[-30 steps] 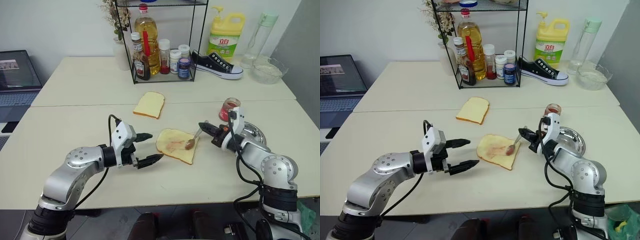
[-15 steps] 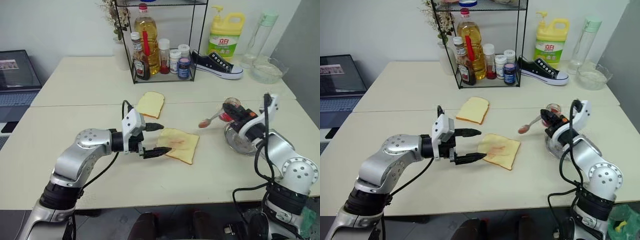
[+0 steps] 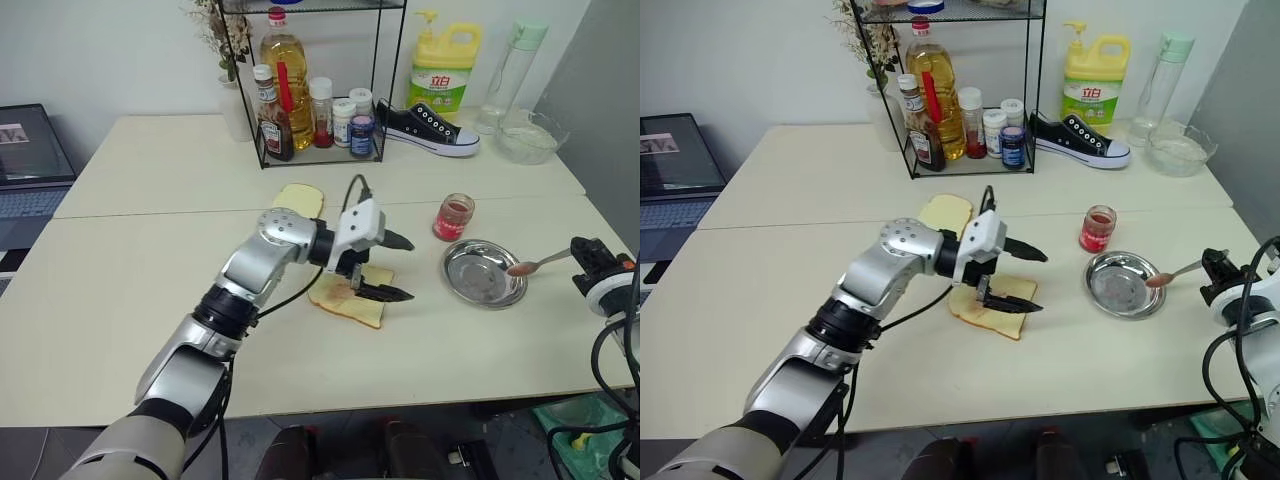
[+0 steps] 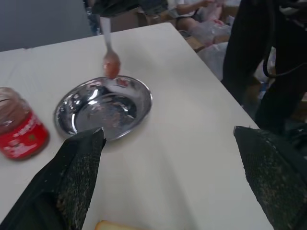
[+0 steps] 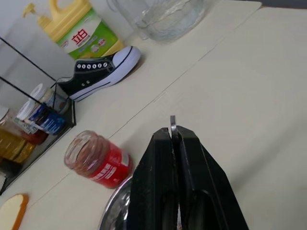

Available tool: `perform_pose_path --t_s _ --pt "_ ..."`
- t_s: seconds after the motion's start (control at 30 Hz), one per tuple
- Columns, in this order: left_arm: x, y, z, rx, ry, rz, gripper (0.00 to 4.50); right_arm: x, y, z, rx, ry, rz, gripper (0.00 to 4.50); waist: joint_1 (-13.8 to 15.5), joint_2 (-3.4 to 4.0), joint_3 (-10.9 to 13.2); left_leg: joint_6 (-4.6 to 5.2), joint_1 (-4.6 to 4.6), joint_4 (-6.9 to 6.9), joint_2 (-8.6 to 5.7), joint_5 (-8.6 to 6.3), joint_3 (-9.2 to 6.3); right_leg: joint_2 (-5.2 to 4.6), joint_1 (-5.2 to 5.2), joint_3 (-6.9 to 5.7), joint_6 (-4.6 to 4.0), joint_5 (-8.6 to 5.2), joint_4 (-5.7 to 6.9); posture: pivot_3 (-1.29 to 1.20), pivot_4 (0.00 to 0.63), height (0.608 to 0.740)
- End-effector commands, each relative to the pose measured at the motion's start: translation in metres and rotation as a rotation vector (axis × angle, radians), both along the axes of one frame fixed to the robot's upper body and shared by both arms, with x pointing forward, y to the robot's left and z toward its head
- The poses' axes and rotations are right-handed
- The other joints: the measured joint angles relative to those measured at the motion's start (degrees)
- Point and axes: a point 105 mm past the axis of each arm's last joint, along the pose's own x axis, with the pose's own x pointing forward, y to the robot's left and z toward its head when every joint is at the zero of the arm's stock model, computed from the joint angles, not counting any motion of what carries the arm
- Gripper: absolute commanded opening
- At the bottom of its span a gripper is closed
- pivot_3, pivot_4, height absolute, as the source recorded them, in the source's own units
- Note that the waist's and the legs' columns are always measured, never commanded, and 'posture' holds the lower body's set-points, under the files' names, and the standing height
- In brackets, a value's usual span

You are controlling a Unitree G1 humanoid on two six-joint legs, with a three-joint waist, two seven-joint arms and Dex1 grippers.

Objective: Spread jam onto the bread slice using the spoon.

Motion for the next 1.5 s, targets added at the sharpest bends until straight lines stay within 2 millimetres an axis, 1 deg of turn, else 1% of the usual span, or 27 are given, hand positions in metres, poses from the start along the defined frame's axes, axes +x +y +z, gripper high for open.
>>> perform_pose_path --t_s 0.03,0.07,0.23,0.4,0.5,0.57,0.6,0.63,0.73,0.83,0.93,0.97,1.0,1.03,1.07,1.1,1.17,1.27,1.3,1.37,1.4,1.43,1.5 --pt "0.006 -0.005 0.004 0.006 -0.061 -0.017 4.50 0.012 -0.001 0.008 0.006 -0.073 0.025 0.03 0.0 0.00 0.0 0.00 0.00 0.00 0.00 0.00 0.01 0.01 0.00 -0.01 0.00 0.00 0.01 0.00 0.150 0.740" --pt "0.007 -0.005 0.004 0.006 -0.063 -0.018 4.50 0.014 -0.001 0.007 0.012 -0.079 0.031 0.03 0.0 0.00 0.0 0.00 0.00 0.01 0.00 0.00 0.01 0.01 0.00 -0.01 0.00 0.00 0.01 0.00 0.150 0.740" --pt "0.012 -0.008 0.004 -0.006 -0.072 -0.010 4.50 0.020 -0.011 -0.015 -0.012 -0.018 0.029 0.03 0.3 0.00 0.0 0.00 -0.04 0.01 -0.01 0.00 -0.03 -0.01 0.00 -0.02 0.00 0.00 -0.03 0.00 0.150 0.740" --pt "0.013 -0.005 0.005 -0.021 -0.073 0.006 4.50 0.015 -0.021 -0.029 -0.017 0.015 0.023 0.03 0.4 0.00 0.0 0.00 -0.04 0.04 -0.02 0.00 -0.05 -0.04 0.02 -0.02 0.00 0.00 0.00 0.00 0.150 0.740" --pt "0.013 -0.002 0.004 -0.022 -0.070 0.011 4.50 0.011 -0.027 -0.034 -0.010 0.025 0.007 0.03 0.4 0.00 0.0 0.00 -0.02 0.05 -0.02 0.00 -0.08 -0.04 0.04 -0.01 0.00 0.00 0.01 0.00 0.150 0.740" --pt "0.014 -0.001 0.004 -0.022 -0.076 0.021 4.50 0.008 -0.035 -0.038 0.020 0.026 -0.018 0.03 0.4 0.00 0.0 0.00 -0.02 0.05 -0.02 0.00 -0.09 -0.04 0.05 -0.01 0.00 0.00 0.01 0.00 0.150 0.740" --pt "0.014 -0.001 0.004 -0.026 -0.077 0.026 4.50 0.006 -0.039 -0.039 0.046 0.020 -0.038 0.46 0.5 0.00 0.0 0.00 -0.01 0.06 -0.02 0.00 -0.10 -0.04 0.08 -0.01 0.00 0.00 0.00 0.00 0.150 0.740" --pt "0.014 -0.001 0.005 -0.032 -0.077 0.030 4.50 0.005 -0.043 -0.040 0.066 0.012 -0.050 0.66 0.5 0.00 0.0 0.00 -0.02 0.06 -0.02 0.00 -0.11 -0.05 0.08 -0.02 0.00 0.00 0.00 0.00 0.150 0.740" --pt "0.014 -0.001 0.007 -0.037 -0.078 0.033 4.50 0.003 -0.051 -0.039 0.098 0.002 -0.087 1.72 0.4 0.01 0.0 0.00 -0.02 0.06 -0.05 0.00 -0.08 -0.07 0.06 0.00 0.00 0.00 0.01 0.00 0.150 0.740" --pt "0.015 0.002 0.007 -0.037 -0.081 0.040 4.50 0.000 -0.059 -0.039 0.118 -0.002 -0.122 2.90 0.4 0.01 0.0 0.00 -0.01 0.04 -0.03 0.00 -0.10 -0.07 0.06 -0.01 0.00 0.00 0.01 0.00 0.150 0.740" --pt "0.019 0.014 0.012 -0.035 -0.082 0.070 4.50 -0.008 -0.068 -0.027 0.077 -0.015 -0.141 3.44 0.3 0.01 0.0 0.00 0.00 0.03 -0.01 0.00 -0.09 -0.04 0.06 -0.01 0.00 0.00 0.01 0.00 0.150 0.740" --pt "0.022 0.019 0.014 -0.032 -0.080 0.085 4.50 -0.010 -0.066 -0.022 0.010 0.005 -0.115 3.76 0.3 0.02 0.0 0.00 0.00 0.03 -0.01 0.00 -0.09 -0.04 0.06 0.00 0.00 0.00 0.01 0.00 0.150 0.740" --pt "0.025 0.027 0.016 -0.027 -0.077 0.104 4.50 -0.011 -0.059 -0.018 -0.096 0.036 -0.053 4.08 0.3 0.06 0.0 0.00 0.00 0.03 -0.02 0.00 -0.08 -0.05 0.06 0.01 0.00 0.00 0.01 0.00 0.150 0.740" --pt "0.028 0.036 0.019 -0.024 -0.064 0.134 4.50 -0.012 -0.048 -0.012 -0.212 0.065 0.039 4.38 0.3 0.17 0.1 0.00 -0.01 0.03 -0.02 0.00 -0.08 -0.05 0.05 0.00 0.00 0.00 0.01 0.00 0.150 0.740" --pt "0.032 0.047 0.023 -0.022 -0.044 0.166 4.50 -0.014 -0.035 -0.007 -0.295 0.083 0.138 4.47 0.3 0.21 0.1 0.00 -0.02 0.03 -0.03 0.00 -0.07 -0.05 0.04 0.00 0.00 0.00 0.00 0.00 0.150 0.740" --pt "0.035 0.061 0.026 -0.020 -0.023 0.198 4.50 -0.017 -0.022 -0.002 -0.387 0.100 0.245 4.47 0.2 0.21 0.1 0.00 -0.02 0.02 -0.04 0.00 -0.05 -0.05 0.03 -0.01 0.00 0.00 0.00 0.00 0.150 0.740" --pt "0.040 0.088 0.029 0.005 -0.010 0.265 4.50 -0.026 -0.001 0.005 -0.513 0.123 0.426 4.47 -0.2 0.18 0.1 0.00 0.01 0.02 0.05 0.00 -0.05 0.06 0.02 -0.04 0.00 0.00 0.01 0.00 0.150 0.740" --pt "0.045 0.127 0.025 0.067 -0.007 0.374 4.50 -0.041 0.017 0.004 -0.667 0.180 0.622 4.47 -0.1 0.14 0.1 0.01 0.05 0.03 0.15 -0.01 -0.12 0.21 0.04 -0.09 0.01 0.00 0.00 0.00 0.150 0.740" --pt "0.045 0.145 0.023 0.092 0.001 0.417 4.50 -0.048 0.025 0.003 -0.706 0.198 0.700 4.47 0.1 0.13 0.1 0.01 0.05 0.03 0.16 -0.01 -0.16 0.21 0.05 -0.10 0.01 0.00 -0.01 0.00 0.150 0.740" --pt "0.042 0.176 0.023 0.124 0.026 0.501 4.50 -0.060 0.038 0.002 -0.765 0.231 0.829 4.47 0.1 0.10 0.1 0.01 0.04 0.02 0.14 -0.01 -0.17 0.19 0.05 -0.09 0.01 -0.01 -0.03 0.00 0.150 0.740" --pt "0.039 0.185 0.023 0.130 0.034 0.526 4.50 -0.065 0.041 0.001 -0.776 0.239 0.866 4.47 0.1 0.01 0.2 0.01 0.03 0.02 0.14 -0.01 -0.17 0.19 0.05 -0.09 0.01 -0.01 -0.04 0.00 0.150 0.740" --pt "0.035 0.199 0.021 0.151 0.045 0.557 4.50 -0.068 0.046 0.001 -0.783 0.242 0.903 4.47 0.2 -0.04 0.2 0.00 0.02 0.03 0.15 -0.01 -0.19 0.19 0.05 -0.09 0.00 -0.01 -0.04 0.00 0.150 0.740" --pt "0.025 0.219 0.014 0.197 0.057 0.604 4.50 -0.070 0.051 0.002 -0.795 0.237 0.932 4.47 0.3 -0.18 0.3 0.00 0.01 0.06 0.15 -0.01 -0.23 0.13 0.07 -0.09 0.00 -0.01 -0.03 0.00 0.150 0.740"
